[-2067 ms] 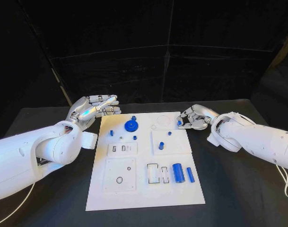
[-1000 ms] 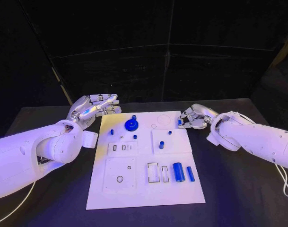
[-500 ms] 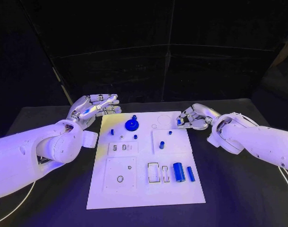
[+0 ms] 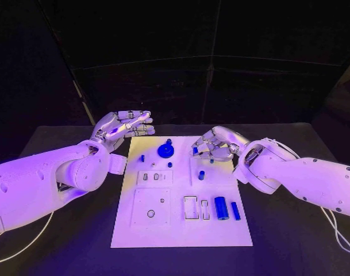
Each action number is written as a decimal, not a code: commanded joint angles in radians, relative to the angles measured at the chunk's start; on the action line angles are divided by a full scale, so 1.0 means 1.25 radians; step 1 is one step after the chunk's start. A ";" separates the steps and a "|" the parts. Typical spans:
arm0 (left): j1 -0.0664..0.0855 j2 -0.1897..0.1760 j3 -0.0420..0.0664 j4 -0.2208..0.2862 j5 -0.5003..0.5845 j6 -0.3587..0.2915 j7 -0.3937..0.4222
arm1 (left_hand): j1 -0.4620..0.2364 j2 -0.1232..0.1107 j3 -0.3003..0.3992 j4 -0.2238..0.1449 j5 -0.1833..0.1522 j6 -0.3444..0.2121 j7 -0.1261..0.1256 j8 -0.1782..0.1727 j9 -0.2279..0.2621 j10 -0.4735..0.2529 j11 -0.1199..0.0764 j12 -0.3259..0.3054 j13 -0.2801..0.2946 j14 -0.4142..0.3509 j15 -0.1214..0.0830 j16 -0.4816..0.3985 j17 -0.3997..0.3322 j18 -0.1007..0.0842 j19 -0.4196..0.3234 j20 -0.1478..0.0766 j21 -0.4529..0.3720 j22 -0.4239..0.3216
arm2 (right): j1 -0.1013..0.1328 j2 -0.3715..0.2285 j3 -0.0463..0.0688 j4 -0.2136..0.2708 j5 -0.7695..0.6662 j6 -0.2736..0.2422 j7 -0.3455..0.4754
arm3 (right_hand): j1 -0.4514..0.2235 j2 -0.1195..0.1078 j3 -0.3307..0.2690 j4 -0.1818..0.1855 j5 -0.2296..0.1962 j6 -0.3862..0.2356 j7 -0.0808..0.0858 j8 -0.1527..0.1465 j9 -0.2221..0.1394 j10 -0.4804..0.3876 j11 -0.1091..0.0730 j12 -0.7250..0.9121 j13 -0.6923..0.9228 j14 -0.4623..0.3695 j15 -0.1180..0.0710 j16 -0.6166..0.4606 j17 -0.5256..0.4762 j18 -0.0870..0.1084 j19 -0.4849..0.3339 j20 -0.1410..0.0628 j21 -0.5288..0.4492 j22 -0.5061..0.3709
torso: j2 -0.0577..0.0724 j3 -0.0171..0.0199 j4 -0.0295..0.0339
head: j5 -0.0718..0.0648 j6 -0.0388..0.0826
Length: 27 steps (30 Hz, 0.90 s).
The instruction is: Assemble the parts on the task board
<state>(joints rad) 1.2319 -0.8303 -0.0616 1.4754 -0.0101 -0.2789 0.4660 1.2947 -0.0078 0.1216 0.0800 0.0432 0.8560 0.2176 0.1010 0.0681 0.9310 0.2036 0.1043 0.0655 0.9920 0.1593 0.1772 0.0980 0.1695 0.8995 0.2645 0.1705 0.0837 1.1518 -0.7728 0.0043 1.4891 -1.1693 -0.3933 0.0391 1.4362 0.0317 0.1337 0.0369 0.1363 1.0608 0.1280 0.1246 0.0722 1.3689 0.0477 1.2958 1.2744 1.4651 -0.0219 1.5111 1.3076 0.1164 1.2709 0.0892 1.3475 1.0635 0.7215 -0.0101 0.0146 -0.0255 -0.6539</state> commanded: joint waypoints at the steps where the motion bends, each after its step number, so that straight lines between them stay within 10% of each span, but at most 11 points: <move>1: 0.002 0.004 0.000 -0.005 -0.003 0.009 -0.004 | -0.001 0.007 -0.001 -0.005 0.003 0.003 0.035 -0.003 -0.001 0.001 0.003 -0.004 -0.001 -0.002 0.002 -0.004 -0.001 0.007 0.008 0.000 -0.004 -0.001 | 0.001 0.025 0.001 0.007 -0.059 -0.009 -0.076 | 0.002 -0.001 0.007 -0.001 -0.001 0.005 -0.002 0.005 0.001 0.000 -0.005 0.005 0.003 0.066 -0.005 0.005 0.123 -0.012 0.002 -0.004 0.004 0.001 | -0.009 -0.0047 0.0059 | 0.009 -0.006; 14: 0.004 0.005 0.000 -0.015 0.042 0.004 -0.001 | -0.001 0.008 -0.001 -0.006 0.003 0.004 0.035 -0.003 -0.001 0.002 0.003 -0.004 -0.001 -0.001 0.001 -0.004 -0.001 0.007 0.009 0.000 -0.004 -0.001 | 0.001 0.161 0.000 -0.036 -0.154 0.029 -0.184 | -0.003 -0.003 0.016 -0.003 0.001 0.000 0.001 0.002 -0.001 0.000 -0.003 0.005 0.003 0.066 -0.004 0.005 0.123 -0.012 0.002 -0.004 0.004 0.002 | -0.018 -0.0104 0.0126 | 0.045 -0.026; 27: 0.009 0.019 0.000 -0.029 0.064 0.004 0.003 | -0.001 0.008 -0.001 -0.006 0.003 0.005 0.034 -0.003 -0.001 0.002 0.003 -0.004 -0.001 0.000 0.001 -0.003 -0.001 0.007 0.009 0.000 -0.004 -0.001 | -0.012 0.231 -0.006 -0.076 -0.198 0.073 -0.215 | -0.006 -0.007 0.018 -0.004 0.000 -0.001 0.001 0.001 -0.001 0.000 -0.002 0.005 0.004 0.066 -0.003 0.004 0.122 -0.012 0.001 -0.004 0.003 -0.001 | -0.017 -0.0086 0.0122 | 0.067 -0.038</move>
<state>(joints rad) 1.2410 -0.8092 -0.0621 1.4393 0.0506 -0.2796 0.4655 1.2947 -0.0078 0.1188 0.0771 0.0432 0.8559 0.2176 0.1010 0.0681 0.9310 0.2037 0.1043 0.0656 0.9920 0.1593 0.1772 0.0980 0.1695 0.9066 0.2645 0.1705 0.0831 1.1379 -0.4874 -0.0029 1.3965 -1.3792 -0.3329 -0.1957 1.4271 0.0220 0.1503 0.0343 0.1339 1.0602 0.1281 0.1267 0.0689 1.3702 0.0463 1.3012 1.2798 1.4651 -0.0218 1.5110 1.3074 0.1165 1.2708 0.0892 1.3474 1.0642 0.6999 -0.0221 0.0303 0.0534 -0.6982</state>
